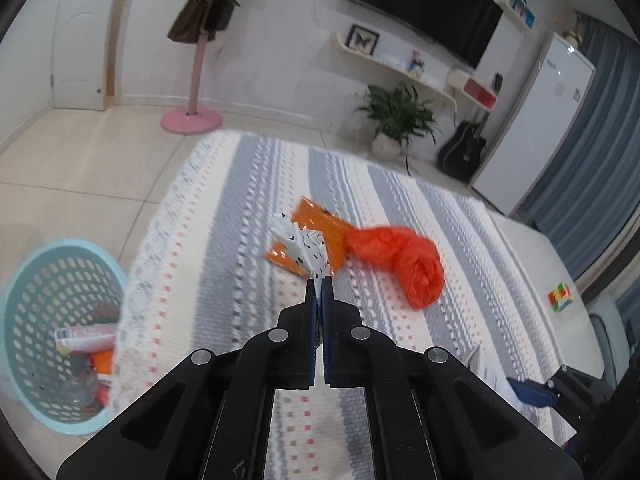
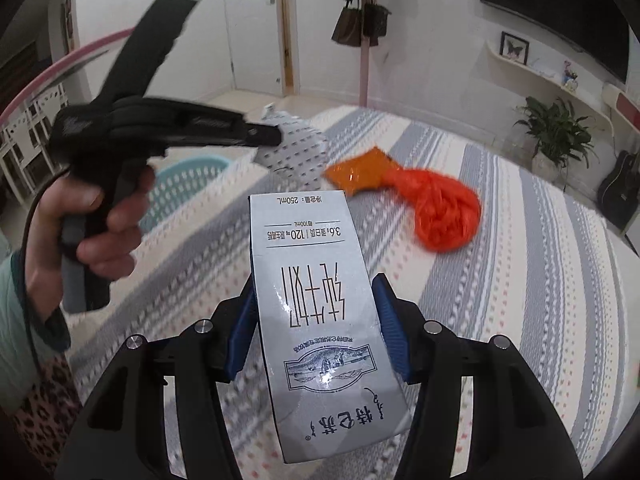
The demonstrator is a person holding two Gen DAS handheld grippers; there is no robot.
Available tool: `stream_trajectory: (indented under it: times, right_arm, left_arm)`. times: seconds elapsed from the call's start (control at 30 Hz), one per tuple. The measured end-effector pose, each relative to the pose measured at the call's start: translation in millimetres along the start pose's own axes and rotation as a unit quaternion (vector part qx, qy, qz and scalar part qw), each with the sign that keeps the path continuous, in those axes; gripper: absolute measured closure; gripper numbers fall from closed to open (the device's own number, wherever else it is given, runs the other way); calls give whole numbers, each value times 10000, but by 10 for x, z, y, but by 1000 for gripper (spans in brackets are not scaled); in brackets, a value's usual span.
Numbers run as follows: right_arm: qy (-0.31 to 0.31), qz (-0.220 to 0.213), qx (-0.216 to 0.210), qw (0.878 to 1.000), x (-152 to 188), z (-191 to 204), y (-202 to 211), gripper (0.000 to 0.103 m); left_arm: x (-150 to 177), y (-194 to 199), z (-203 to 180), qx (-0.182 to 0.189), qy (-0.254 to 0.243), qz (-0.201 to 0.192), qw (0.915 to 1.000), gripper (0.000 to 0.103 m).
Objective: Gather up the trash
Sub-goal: 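Carry heart-print bag and milk carton to the basket and release both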
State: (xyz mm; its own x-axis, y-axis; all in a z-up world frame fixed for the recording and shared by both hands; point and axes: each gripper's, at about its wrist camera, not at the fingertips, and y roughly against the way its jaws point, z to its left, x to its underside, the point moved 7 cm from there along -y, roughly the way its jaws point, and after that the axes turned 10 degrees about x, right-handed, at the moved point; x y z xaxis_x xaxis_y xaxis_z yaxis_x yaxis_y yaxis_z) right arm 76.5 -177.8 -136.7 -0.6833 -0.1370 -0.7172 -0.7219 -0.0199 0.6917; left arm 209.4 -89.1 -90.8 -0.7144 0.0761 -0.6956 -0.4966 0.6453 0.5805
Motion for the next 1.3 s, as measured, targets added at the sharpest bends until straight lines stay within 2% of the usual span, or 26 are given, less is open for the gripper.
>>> stream_trajectory:
  times: [0.17, 0.37, 0.67, 0.9, 1.07, 1.3]
  right_arm:
    - [-81, -183, -44, 9998, -318, 115, -31, 51]
    - [18, -359, -166, 9992, -689, 406, -120, 51]
    - [76, -464, -567, 9973, -1298, 1074, -347, 51]
    - [-50, -337, -881, 9955, -1665, 1597, -614, 51]
    - [4, -159, -954, 9953, -1731, 2000, -823, 51]
    - [-141, 272, -984, 9947, -1704, 2345, -1270, 50]
  left_arm:
    - [-115, 275, 236, -95, 211, -317, 9992, 102]
    - [-190, 657, 633, -482, 476, -660, 9955, 102]
    - [-201, 1226, 1281, -980, 1051, -1050, 9840, 102]
    - [-138, 1664, 1727, -1269, 1415, -1284, 9733, 102]
    - [-79, 1847, 1985, -1418, 1644, -1335, 9670, 102]
    - [76, 1853, 2312, -1672, 1906, -1090, 9612, 102]
